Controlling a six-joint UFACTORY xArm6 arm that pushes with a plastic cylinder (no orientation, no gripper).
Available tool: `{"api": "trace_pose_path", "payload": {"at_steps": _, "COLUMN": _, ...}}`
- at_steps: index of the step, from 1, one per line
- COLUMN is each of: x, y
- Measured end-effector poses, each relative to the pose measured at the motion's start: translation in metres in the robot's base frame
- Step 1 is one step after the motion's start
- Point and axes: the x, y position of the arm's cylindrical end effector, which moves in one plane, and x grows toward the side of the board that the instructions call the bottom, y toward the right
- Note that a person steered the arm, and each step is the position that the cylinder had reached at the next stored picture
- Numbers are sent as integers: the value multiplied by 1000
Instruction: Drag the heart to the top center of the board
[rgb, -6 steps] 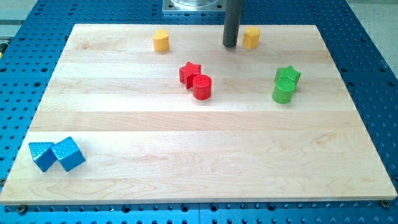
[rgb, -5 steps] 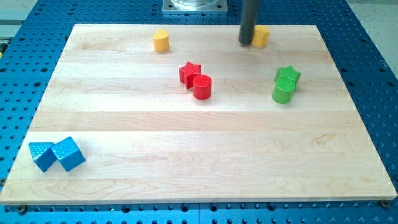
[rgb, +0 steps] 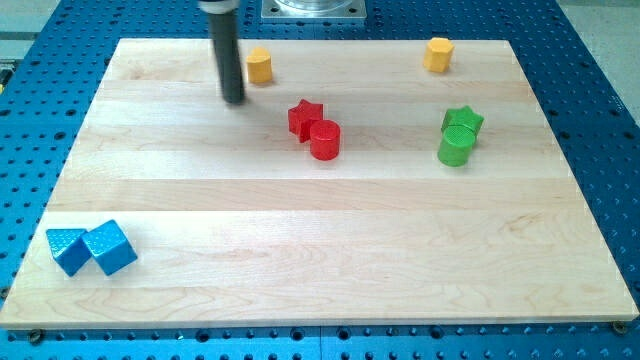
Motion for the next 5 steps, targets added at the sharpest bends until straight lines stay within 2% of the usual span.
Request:
{"api": "trace_pose_path", "payload": {"at_steps": 1, "x": -27, "y": -11}}
{"api": "trace_pose_path", "payload": {"at_steps": 4, "x": -57, "y": 119}}
{"api": "trace_pose_path", "payload": {"at_steps": 5, "x": -79, "y": 115}}
